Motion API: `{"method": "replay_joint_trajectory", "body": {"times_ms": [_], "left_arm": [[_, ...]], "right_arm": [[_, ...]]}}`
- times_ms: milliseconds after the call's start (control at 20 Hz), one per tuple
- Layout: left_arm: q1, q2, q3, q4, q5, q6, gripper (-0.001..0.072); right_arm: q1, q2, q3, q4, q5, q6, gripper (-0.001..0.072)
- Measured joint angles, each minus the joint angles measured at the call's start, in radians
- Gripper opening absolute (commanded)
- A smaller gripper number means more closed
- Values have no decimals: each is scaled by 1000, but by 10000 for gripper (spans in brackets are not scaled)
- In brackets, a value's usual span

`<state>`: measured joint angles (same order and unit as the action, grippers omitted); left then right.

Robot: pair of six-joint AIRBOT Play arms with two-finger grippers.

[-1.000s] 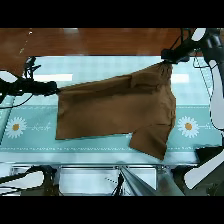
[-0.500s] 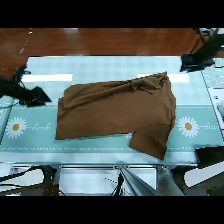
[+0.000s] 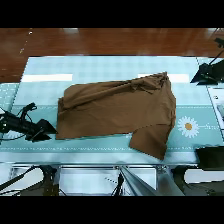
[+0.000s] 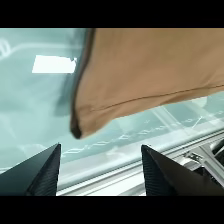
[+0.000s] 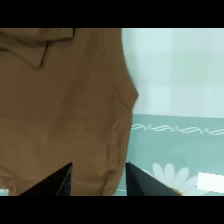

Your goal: Fold the shirts.

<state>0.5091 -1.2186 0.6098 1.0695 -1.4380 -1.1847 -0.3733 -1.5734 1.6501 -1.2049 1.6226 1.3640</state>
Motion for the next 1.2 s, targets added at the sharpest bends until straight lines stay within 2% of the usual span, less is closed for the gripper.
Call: {"method": "replay_joint_trajectory", "body": {"times_ms": [200,250,500,550,600,650,950,1050,1200], "left_arm": [[3,6,-42,-66,80,16,568],[-6,5,-51,-92,106,19,485],[-105,-65,-74,-174,146,26,474],[-121,-89,-76,-181,146,27,389],[-134,-111,-78,-182,153,27,134],[-142,-130,-79,-176,167,29,26],[-161,-175,-81,-187,163,44,25],[-163,-179,-81,-185,160,65,26],[-164,-179,-81,-181,158,87,25]], "right_arm": [[-35,24,-77,85,-23,-29,420],[-39,26,-84,96,-24,-31,420],[-47,43,-101,109,-35,-45,420],[-48,47,-103,108,-36,-46,420],[-48,50,-104,102,-34,-47,420],[-49,53,-105,100,-34,-48,420],[-109,100,-224,19,-25,-49,424],[-164,140,-347,42,-50,-51,531],[-220,192,-556,112,-98,-83,536]]}}
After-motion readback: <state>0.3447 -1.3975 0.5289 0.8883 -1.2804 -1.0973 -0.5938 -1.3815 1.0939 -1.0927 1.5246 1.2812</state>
